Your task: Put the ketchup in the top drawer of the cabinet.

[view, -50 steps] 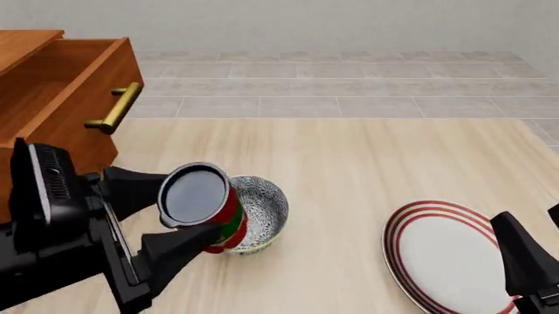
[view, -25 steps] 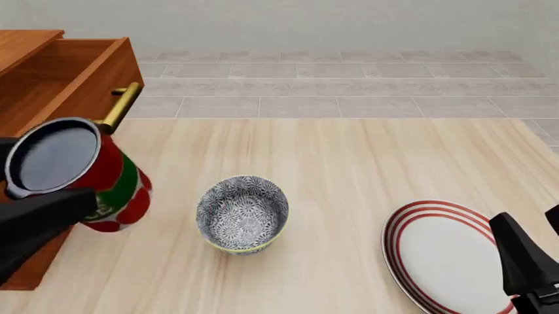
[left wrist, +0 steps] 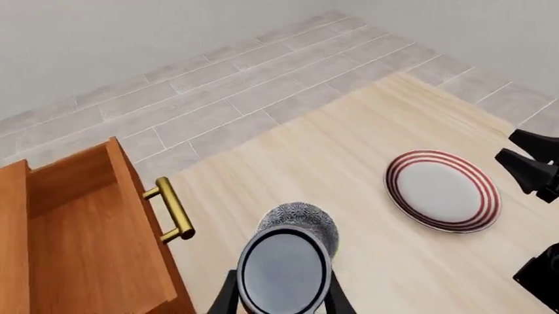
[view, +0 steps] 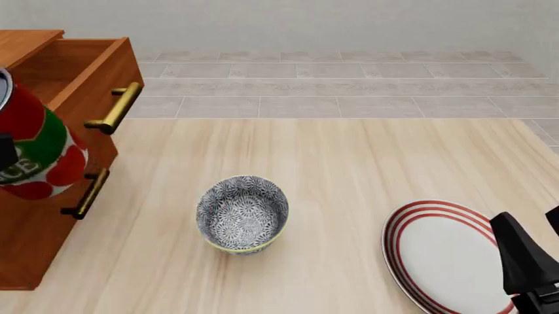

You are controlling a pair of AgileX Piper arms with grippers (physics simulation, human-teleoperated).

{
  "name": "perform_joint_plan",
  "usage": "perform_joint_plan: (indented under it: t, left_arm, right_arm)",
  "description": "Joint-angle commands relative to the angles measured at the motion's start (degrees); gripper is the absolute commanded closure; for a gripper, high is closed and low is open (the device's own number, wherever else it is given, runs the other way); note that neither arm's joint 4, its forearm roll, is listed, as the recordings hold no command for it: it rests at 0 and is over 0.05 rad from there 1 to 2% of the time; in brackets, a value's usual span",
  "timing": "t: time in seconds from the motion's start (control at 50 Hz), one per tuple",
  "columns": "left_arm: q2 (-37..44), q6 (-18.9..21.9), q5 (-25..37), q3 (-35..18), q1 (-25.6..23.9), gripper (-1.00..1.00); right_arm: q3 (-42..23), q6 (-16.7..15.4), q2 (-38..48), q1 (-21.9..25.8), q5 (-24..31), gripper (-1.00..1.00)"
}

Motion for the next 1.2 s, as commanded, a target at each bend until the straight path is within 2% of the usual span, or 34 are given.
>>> perform_joint_plan:
  t: [0.02,0.14,0.22,0.4,0.6,0.66,0.7,0.72,0.78,0.9,0.96,0.98,1.2]
  left_arm:
    - [3.0,1.8,2.0,-5.1,3.8,1.00]
    - [5.0,3.3,2.2,-8.5,6.0,1.00]
    - [7.0,2.9,1.8,-9.5,6.8,1.00]
    - [9.9,3.5,-1.0,-8.1,9.4,1.00]
    - [13.2,3.8,-2.2,-9.6,12.6,1.00]
    - [14.8,1.8,-2.8,-9.0,14.0,1.00]
    - [15.1,2.3,-3.9,-8.4,14.0,1.00]
    - [15.6,0.7,-4.2,-8.6,14.7,1.00]
    - [16.6,0.3,-5.2,-8.6,16.4,1.00]
    - [16.3,3.6,-6.4,-8.3,16.5,1.00]
    - [17.2,3.7,-7.0,-8.4,18.4,1.00]
    - [18.6,3.2,-7.4,-8.1,20.5,1.00]
    - [20.9,2.7,-9.0,-8.3,23.6,1.00]
  right_arm:
    - [-0.2,0.1,0.0,-0.3,0.4,-1.00]
    - [-0.2,0.1,0.0,-0.3,0.4,-1.00]
    - [-0.2,0.1,0.0,-0.3,0.5,-1.00]
    - [0.3,0.1,0.0,-0.4,0.0,-1.00]
    - [0.1,0.2,0.0,-0.3,0.4,-1.00]
    - [0.1,0.3,0.0,-0.3,0.5,-1.00]
    - [0.3,0.3,0.0,-0.3,0.3,-1.00]
    - [0.5,0.3,0.0,-0.3,0.1,-1.00]
    - [0.5,0.3,0.0,-0.3,0.2,-1.00]
    - [0.7,0.4,0.0,-0.3,0.1,-1.00]
    - [0.6,0.3,0.0,-0.2,0.2,-1.00]
    - [0.6,0.3,0.0,-0.2,0.2,-1.00]
    - [0.4,0.3,0.0,-0.1,0.5,-1.00]
